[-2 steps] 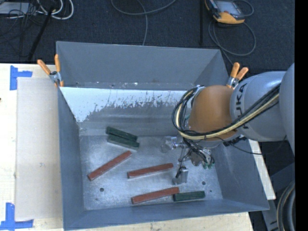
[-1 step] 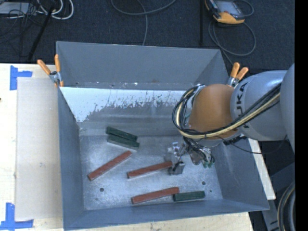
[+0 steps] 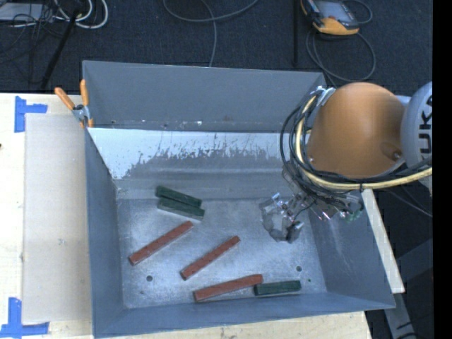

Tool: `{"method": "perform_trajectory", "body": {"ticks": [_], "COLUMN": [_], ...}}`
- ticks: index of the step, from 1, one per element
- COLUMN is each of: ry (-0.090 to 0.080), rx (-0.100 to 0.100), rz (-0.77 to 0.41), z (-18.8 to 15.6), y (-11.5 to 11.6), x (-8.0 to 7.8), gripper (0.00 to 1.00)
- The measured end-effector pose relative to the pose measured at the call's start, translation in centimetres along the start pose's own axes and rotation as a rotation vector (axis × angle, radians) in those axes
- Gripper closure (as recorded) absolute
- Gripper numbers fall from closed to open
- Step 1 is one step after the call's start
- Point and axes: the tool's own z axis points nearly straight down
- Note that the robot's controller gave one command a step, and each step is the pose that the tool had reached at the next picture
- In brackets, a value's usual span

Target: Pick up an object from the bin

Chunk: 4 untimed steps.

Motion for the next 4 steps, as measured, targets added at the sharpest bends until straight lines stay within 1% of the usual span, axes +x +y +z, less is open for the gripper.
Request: {"method": "perform_trajectory", "body": {"ticks": [1,2,3,4], "ry": [0.004,0.007,-0.004,0.006], "rx": [-0.003,-0.004,0.001,-0.003], "rz": [0.005,-0.05,-0.08,-0.079], "z": [0.2,15.1,14.6,14.7], "y": [0.0,0.4,4.3,4.3], "x": [0.1,4.5,2.3,2.6], "gripper": [0.0,0.0,0.0,1.0]}}
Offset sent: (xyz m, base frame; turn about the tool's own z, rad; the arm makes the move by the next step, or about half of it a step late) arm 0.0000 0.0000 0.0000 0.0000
